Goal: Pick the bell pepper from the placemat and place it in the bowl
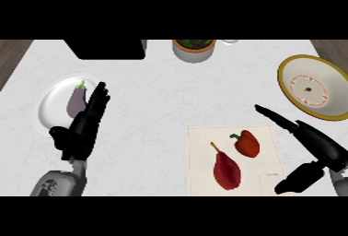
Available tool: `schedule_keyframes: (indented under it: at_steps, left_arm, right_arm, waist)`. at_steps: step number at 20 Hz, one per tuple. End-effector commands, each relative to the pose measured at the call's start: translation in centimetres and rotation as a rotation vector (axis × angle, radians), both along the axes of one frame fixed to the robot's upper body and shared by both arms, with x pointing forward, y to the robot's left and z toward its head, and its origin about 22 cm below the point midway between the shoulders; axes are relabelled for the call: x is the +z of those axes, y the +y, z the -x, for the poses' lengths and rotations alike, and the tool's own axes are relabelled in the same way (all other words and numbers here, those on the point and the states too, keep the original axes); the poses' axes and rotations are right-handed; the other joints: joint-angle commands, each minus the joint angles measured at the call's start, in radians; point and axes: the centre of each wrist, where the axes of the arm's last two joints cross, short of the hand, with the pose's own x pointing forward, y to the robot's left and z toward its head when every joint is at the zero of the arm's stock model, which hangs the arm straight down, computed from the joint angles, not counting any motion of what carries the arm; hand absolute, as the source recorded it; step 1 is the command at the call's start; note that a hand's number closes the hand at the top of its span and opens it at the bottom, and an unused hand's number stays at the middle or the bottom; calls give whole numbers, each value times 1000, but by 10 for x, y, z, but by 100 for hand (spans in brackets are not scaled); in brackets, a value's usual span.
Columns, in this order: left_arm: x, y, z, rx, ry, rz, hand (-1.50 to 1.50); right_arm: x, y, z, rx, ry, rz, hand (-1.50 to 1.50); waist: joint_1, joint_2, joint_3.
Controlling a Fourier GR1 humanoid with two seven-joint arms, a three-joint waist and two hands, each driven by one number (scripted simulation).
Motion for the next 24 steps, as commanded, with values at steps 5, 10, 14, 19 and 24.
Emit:
schedule_keyframes:
  at_steps: [5, 10, 14, 19, 24]
  left_arm:
    - [3, -12, -6, 14, 0, 0, 0]
    - [8, -13, -3, 2, -8, 3, 0]
    - [-2, -32, -13, -12, 20, 24, 0]
    - [8, -1, 9, -16, -22, -10, 0]
    - [16, 1, 7, 2, -13, 17, 0]
  right_arm:
    - [-13, 3, 12, -5, 32, -123, -150]
    - [-29, -6, 14, -13, 95, -116, -150]
    - [-48, 30, 2, -2, 126, -117, -150]
    - [-60, 20, 4, -24, 119, -146, -150]
    - [-65, 1, -15, -28, 116, -103, -150]
  waist:
    - [-4, 0, 0]
    - [-1, 0, 0]
    - [-1, 1, 0]
    - [1, 0, 0]
    - [2, 0, 0]
